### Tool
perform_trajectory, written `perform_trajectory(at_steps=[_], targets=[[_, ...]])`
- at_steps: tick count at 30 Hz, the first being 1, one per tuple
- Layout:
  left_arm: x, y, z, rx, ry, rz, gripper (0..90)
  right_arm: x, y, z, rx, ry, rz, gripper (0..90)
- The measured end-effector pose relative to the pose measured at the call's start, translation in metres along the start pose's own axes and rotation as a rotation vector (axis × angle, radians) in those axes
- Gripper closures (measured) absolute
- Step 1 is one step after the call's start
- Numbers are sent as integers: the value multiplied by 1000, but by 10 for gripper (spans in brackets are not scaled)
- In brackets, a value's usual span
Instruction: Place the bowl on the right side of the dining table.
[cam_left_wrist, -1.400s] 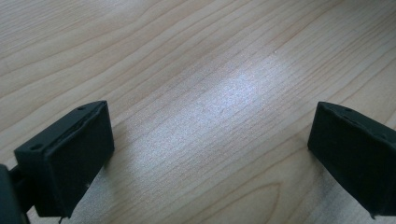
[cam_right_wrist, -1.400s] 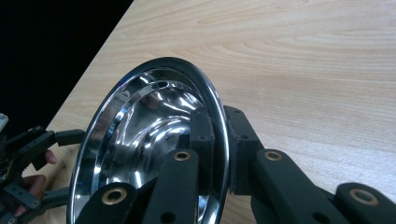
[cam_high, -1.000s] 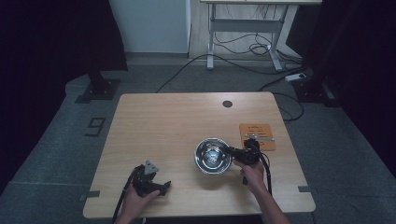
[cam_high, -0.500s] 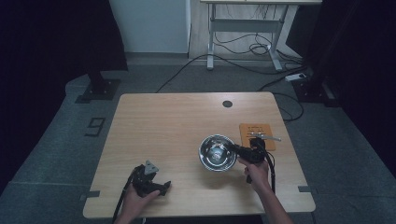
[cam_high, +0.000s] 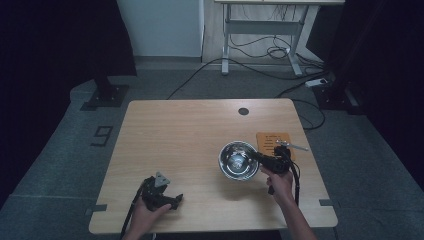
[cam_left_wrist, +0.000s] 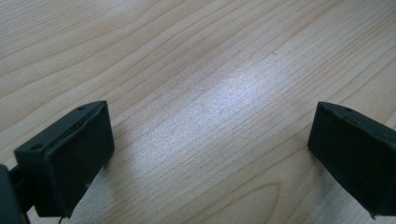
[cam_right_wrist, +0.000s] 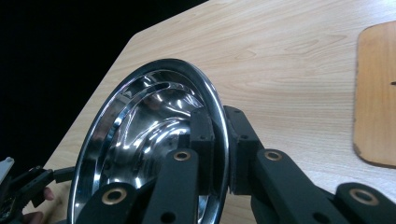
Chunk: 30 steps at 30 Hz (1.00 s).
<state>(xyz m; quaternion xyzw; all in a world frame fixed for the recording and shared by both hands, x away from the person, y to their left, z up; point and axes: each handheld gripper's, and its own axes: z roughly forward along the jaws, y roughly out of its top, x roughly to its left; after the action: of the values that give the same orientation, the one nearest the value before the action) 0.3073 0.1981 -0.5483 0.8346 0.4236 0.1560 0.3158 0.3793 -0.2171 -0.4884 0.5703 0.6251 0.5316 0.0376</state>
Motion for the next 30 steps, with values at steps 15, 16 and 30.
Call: perform_trajectory(at_steps=[15,16,30], targets=[[0,0,0,0,0,0,0,-12,6,-10,-42,-17,40,830],[0,0,0,0,0,0,0,-13,7,-11,-44,-18,40,830],[0,0,0,1,-2,3,0,-24,10,-14,-68,-51,55,830]])
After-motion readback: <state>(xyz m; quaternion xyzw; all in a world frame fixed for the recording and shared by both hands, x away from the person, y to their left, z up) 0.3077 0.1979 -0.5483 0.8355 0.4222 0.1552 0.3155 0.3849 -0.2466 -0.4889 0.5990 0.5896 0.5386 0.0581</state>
